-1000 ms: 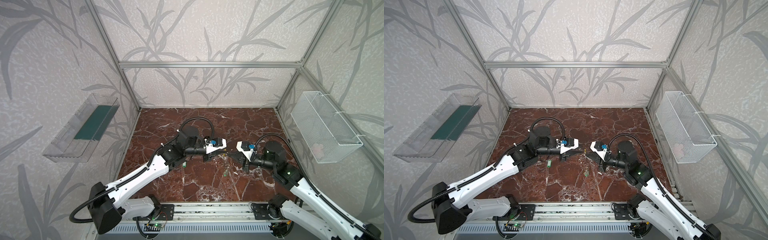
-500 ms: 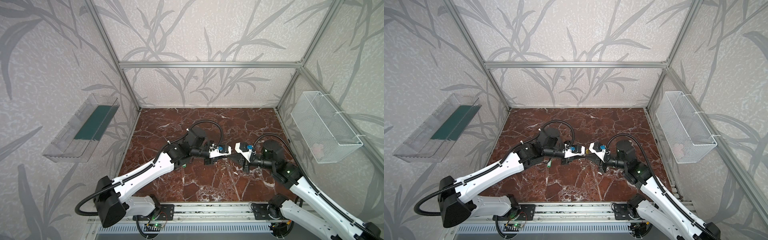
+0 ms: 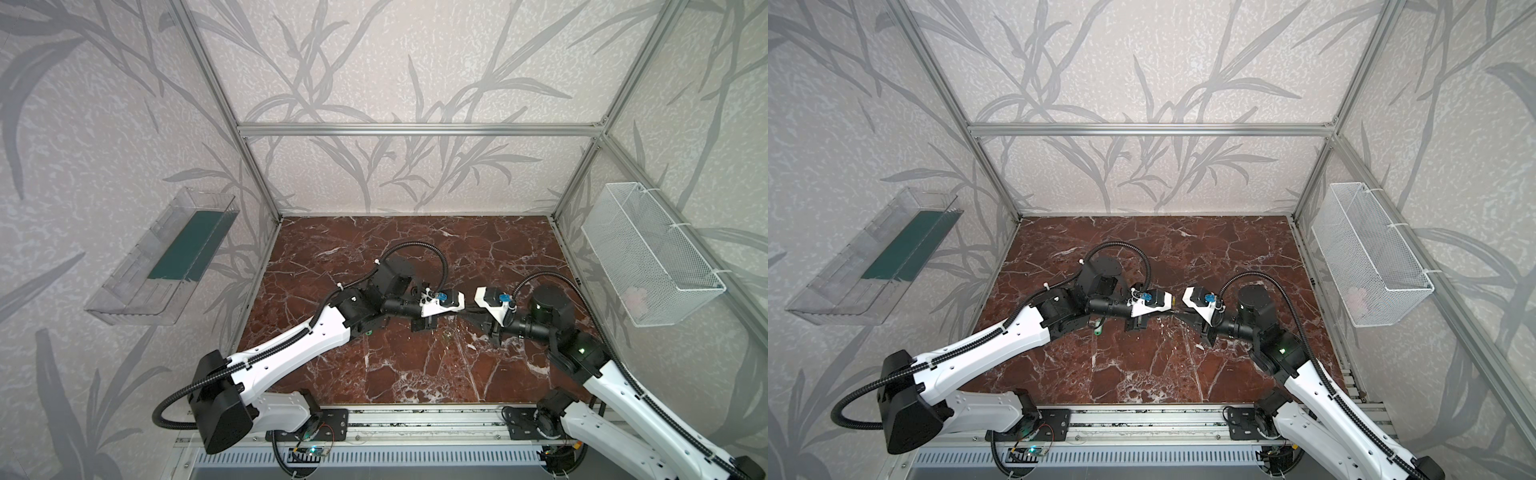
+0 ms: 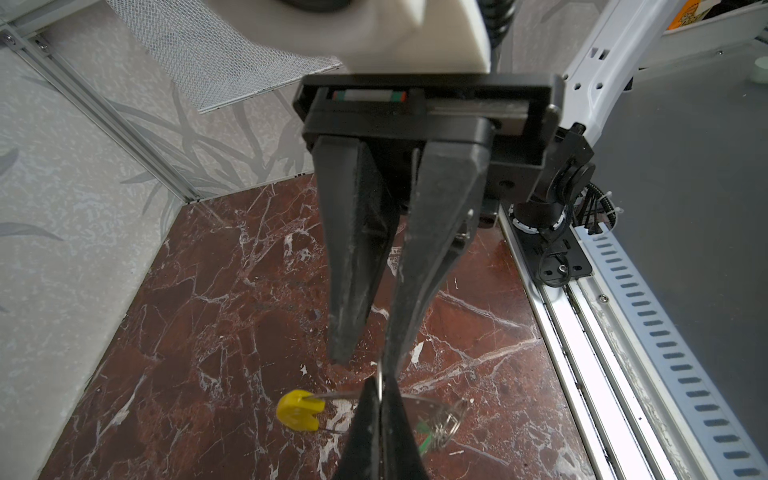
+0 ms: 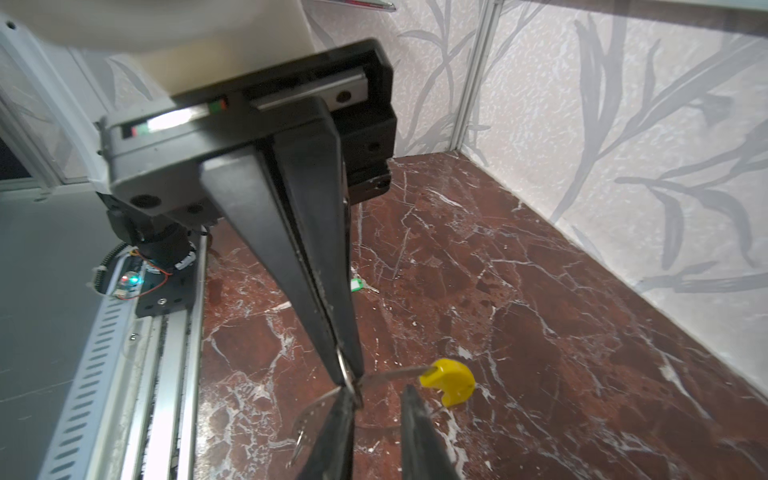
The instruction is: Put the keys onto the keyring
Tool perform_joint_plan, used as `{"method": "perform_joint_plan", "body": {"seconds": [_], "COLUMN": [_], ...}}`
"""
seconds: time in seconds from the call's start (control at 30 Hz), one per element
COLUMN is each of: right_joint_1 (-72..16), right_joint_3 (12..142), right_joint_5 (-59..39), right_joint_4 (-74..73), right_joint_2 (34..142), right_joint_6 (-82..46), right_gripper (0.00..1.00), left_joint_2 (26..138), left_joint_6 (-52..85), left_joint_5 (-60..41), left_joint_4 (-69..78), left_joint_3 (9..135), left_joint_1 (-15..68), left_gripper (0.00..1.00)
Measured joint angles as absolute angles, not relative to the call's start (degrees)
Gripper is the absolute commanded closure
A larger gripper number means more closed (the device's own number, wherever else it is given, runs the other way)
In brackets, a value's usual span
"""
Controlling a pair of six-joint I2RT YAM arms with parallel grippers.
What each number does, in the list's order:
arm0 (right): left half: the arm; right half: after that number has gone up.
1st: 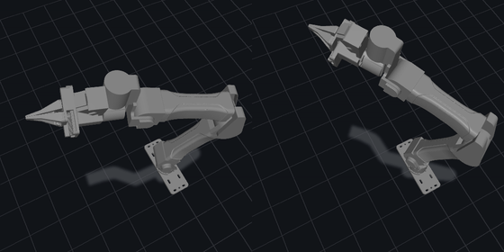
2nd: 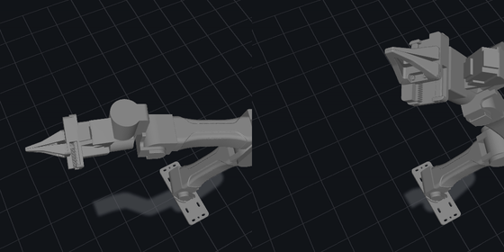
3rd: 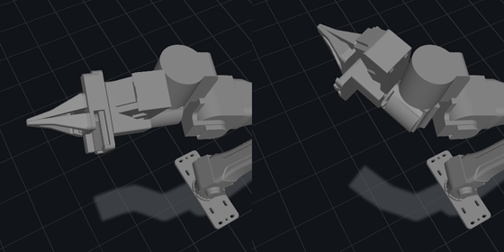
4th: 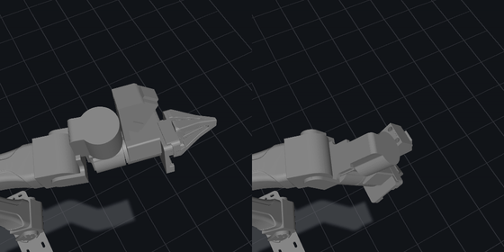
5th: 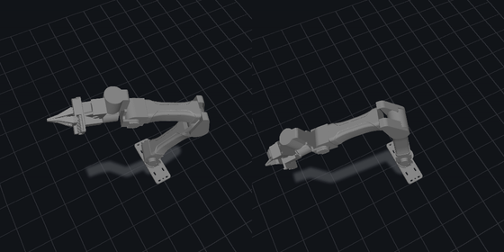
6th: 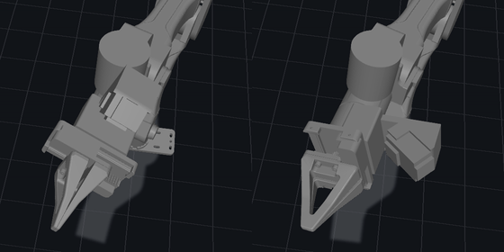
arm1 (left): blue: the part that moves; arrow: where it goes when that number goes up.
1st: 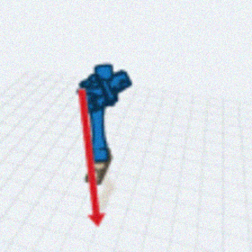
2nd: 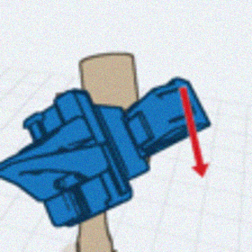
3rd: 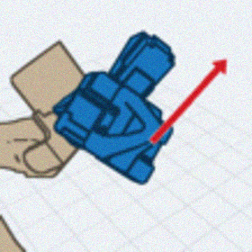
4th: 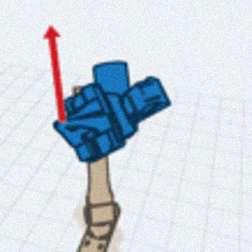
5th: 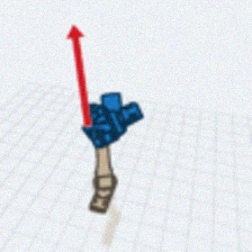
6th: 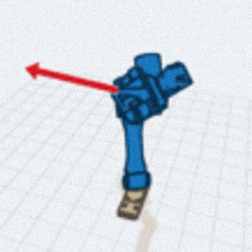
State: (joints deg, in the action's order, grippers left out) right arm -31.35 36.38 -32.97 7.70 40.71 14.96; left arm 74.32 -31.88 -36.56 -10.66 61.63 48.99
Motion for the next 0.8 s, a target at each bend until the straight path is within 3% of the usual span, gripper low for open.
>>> {"method": "perform_joint_plan", "body": {"seconds": [0.33, 0.8], "right_joint_1": [-28.36, -28.16], "right_joint_3": [28.40, 26.89], "right_joint_5": [-32.05, -35.70], "right_joint_4": [-2.00, -13.06], "right_joint_2": [34.02, 35.90], "right_joint_6": [8.43, 1.08], "right_gripper": [0.78, 0.82], "left_joint_2": [73.67, 73.69], "left_joint_6": [-18.90, -9.06], "left_joint_5": [-40.82, -44.36], "left_joint_4": [8.82, 23.90], "left_joint_3": [52.75, 50.39], "left_joint_1": [47.03, 46.61], "left_gripper": [1.00, 1.00]}}
